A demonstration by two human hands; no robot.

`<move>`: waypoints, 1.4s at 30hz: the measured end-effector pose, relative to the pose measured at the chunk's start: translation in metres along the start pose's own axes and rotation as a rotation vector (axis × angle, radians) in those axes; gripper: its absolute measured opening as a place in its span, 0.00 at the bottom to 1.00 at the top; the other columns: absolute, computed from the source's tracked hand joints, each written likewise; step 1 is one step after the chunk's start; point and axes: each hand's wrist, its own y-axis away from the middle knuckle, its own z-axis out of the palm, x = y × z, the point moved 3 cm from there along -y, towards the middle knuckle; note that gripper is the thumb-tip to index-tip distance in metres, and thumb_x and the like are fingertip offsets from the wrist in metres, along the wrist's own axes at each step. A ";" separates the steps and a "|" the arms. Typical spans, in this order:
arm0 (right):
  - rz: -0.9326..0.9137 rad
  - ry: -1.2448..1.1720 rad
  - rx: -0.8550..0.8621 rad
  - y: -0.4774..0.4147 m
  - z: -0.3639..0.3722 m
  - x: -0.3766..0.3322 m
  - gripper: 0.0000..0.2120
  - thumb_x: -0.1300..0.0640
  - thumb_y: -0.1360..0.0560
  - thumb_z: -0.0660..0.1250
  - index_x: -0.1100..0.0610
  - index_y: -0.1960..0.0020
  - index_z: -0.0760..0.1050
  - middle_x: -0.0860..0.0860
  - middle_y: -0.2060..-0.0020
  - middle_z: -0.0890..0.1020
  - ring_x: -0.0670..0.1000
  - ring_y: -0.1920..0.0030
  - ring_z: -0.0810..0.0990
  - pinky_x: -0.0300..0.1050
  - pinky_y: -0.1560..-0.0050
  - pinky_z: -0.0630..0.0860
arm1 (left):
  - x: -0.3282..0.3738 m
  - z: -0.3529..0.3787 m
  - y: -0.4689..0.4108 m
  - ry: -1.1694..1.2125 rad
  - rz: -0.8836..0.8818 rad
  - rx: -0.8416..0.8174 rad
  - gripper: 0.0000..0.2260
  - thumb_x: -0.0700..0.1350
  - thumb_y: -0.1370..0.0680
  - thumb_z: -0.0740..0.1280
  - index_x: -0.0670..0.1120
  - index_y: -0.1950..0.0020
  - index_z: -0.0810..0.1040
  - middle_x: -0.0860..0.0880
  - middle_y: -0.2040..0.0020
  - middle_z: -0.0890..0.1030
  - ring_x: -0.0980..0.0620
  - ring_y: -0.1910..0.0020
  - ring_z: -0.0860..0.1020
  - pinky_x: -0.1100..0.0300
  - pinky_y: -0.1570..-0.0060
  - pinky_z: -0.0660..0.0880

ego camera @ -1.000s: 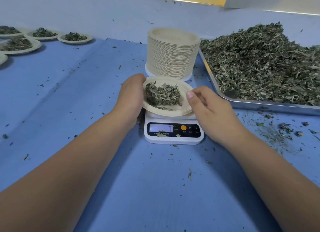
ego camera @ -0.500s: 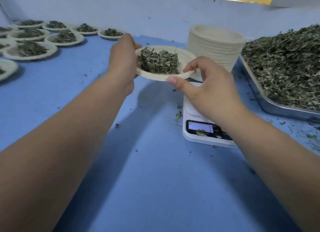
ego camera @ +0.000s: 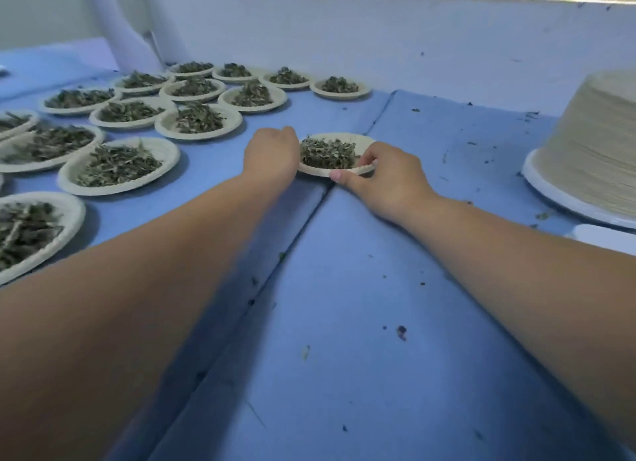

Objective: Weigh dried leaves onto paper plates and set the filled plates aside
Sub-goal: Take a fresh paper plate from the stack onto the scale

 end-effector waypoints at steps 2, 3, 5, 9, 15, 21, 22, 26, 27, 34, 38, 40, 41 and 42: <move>-0.016 0.046 -0.021 -0.021 0.014 -0.002 0.25 0.31 0.31 0.72 0.52 0.50 0.75 0.48 0.54 0.78 0.51 0.51 0.73 0.45 0.55 0.68 | -0.005 -0.006 -0.013 -0.019 0.095 0.028 0.13 0.40 0.17 0.55 0.33 0.55 0.73 0.33 0.53 0.77 0.31 0.50 0.73 0.49 0.59 0.63; -0.015 0.067 -0.028 -0.031 0.020 -0.002 0.25 0.31 0.31 0.71 0.51 0.50 0.75 0.48 0.53 0.78 0.52 0.50 0.74 0.46 0.54 0.69 | -0.009 -0.009 -0.020 -0.013 0.108 0.042 0.13 0.41 0.19 0.55 0.38 0.62 0.69 0.37 0.62 0.72 0.35 0.59 0.69 0.48 0.63 0.61; 0.007 0.118 -0.038 -0.052 0.031 -0.003 0.24 0.30 0.30 0.69 0.50 0.50 0.73 0.50 0.50 0.79 0.54 0.47 0.76 0.49 0.49 0.74 | -0.015 -0.010 -0.025 -0.084 0.151 0.060 0.13 0.40 0.21 0.56 0.44 0.66 0.63 0.45 0.69 0.64 0.45 0.67 0.62 0.49 0.67 0.56; 0.046 0.208 -0.047 -0.093 0.047 -0.003 0.25 0.29 0.28 0.66 0.49 0.48 0.69 0.51 0.44 0.79 0.57 0.40 0.76 0.56 0.38 0.73 | -0.026 -0.009 -0.035 -0.050 0.191 0.094 0.11 0.42 0.22 0.58 0.42 0.64 0.71 0.42 0.65 0.74 0.48 0.65 0.67 0.47 0.64 0.67; 0.064 0.221 -0.069 -0.149 0.067 -0.008 0.28 0.27 0.30 0.66 0.49 0.46 0.69 0.52 0.42 0.79 0.56 0.39 0.76 0.55 0.39 0.74 | -0.026 -0.003 -0.039 -0.099 0.241 0.058 0.16 0.41 0.23 0.60 0.47 0.69 0.60 0.49 0.75 0.62 0.49 0.72 0.61 0.51 0.71 0.57; 0.069 0.236 -0.070 -0.187 0.083 -0.003 0.38 0.26 0.29 0.63 0.55 0.34 0.69 0.56 0.36 0.77 0.60 0.35 0.74 0.53 0.43 0.73 | -0.024 -0.005 -0.036 -0.105 0.236 0.027 0.10 0.41 0.27 0.61 0.36 0.61 0.78 0.38 0.62 0.81 0.44 0.65 0.76 0.43 0.59 0.77; 0.071 0.225 -0.066 -0.190 0.084 -0.003 0.40 0.26 0.29 0.63 0.56 0.31 0.67 0.56 0.35 0.76 0.61 0.34 0.73 0.53 0.42 0.73 | -0.025 -0.005 -0.036 -0.101 0.232 0.024 0.11 0.41 0.27 0.61 0.37 0.58 0.80 0.38 0.59 0.83 0.41 0.61 0.79 0.41 0.58 0.79; 0.081 0.199 -0.070 -0.194 0.089 -0.003 0.45 0.27 0.28 0.63 0.57 0.24 0.59 0.56 0.28 0.69 0.61 0.29 0.69 0.56 0.35 0.71 | -0.025 -0.003 -0.037 -0.111 0.209 0.038 0.12 0.40 0.26 0.61 0.37 0.53 0.82 0.39 0.56 0.84 0.39 0.54 0.81 0.42 0.55 0.79; 0.081 0.197 -0.067 -0.194 0.089 -0.004 0.46 0.27 0.28 0.63 0.57 0.23 0.58 0.56 0.27 0.68 0.60 0.28 0.68 0.57 0.33 0.71 | -0.024 -0.003 -0.037 -0.112 0.203 0.042 0.12 0.40 0.26 0.60 0.37 0.52 0.82 0.39 0.55 0.84 0.39 0.53 0.81 0.42 0.55 0.80; 0.163 -0.043 -0.095 -0.168 0.070 -0.002 0.37 0.29 0.25 0.60 0.52 0.26 0.61 0.52 0.33 0.75 0.57 0.34 0.74 0.52 0.35 0.71 | -0.019 0.006 -0.033 -0.124 0.238 -0.047 0.15 0.42 0.22 0.62 0.43 0.38 0.81 0.44 0.46 0.84 0.46 0.47 0.79 0.56 0.53 0.75; 0.120 -0.144 -0.149 -0.119 0.030 0.004 0.30 0.31 0.24 0.61 0.47 0.29 0.64 0.42 0.47 0.75 0.48 0.44 0.74 0.45 0.47 0.68 | 0.008 0.019 -0.013 -0.119 0.298 -0.153 0.18 0.46 0.20 0.62 0.46 0.31 0.77 0.49 0.35 0.80 0.50 0.35 0.77 0.61 0.43 0.70; 0.060 -0.127 -0.118 -0.094 -0.001 0.002 0.27 0.35 0.22 0.61 0.47 0.29 0.66 0.44 0.43 0.73 0.48 0.41 0.72 0.45 0.44 0.66 | 0.025 0.026 0.006 -0.054 0.307 -0.169 0.09 0.47 0.22 0.60 0.50 0.44 0.76 0.48 0.42 0.80 0.49 0.42 0.76 0.58 0.43 0.71; 0.023 -0.112 -0.095 -0.083 -0.018 0.001 0.26 0.37 0.21 0.62 0.48 0.29 0.67 0.46 0.38 0.73 0.49 0.38 0.73 0.45 0.41 0.67 | 0.034 0.029 0.016 -0.024 0.311 -0.167 0.04 0.45 0.21 0.60 0.51 0.49 0.72 0.48 0.46 0.78 0.48 0.46 0.75 0.56 0.43 0.73; -0.015 -0.097 -0.073 -0.071 -0.035 -0.001 0.24 0.38 0.21 0.62 0.48 0.29 0.68 0.47 0.33 0.73 0.49 0.34 0.72 0.46 0.37 0.68 | 0.045 0.033 0.026 0.006 0.323 -0.158 0.04 0.43 0.21 0.60 0.52 0.51 0.70 0.48 0.49 0.76 0.48 0.49 0.74 0.53 0.43 0.75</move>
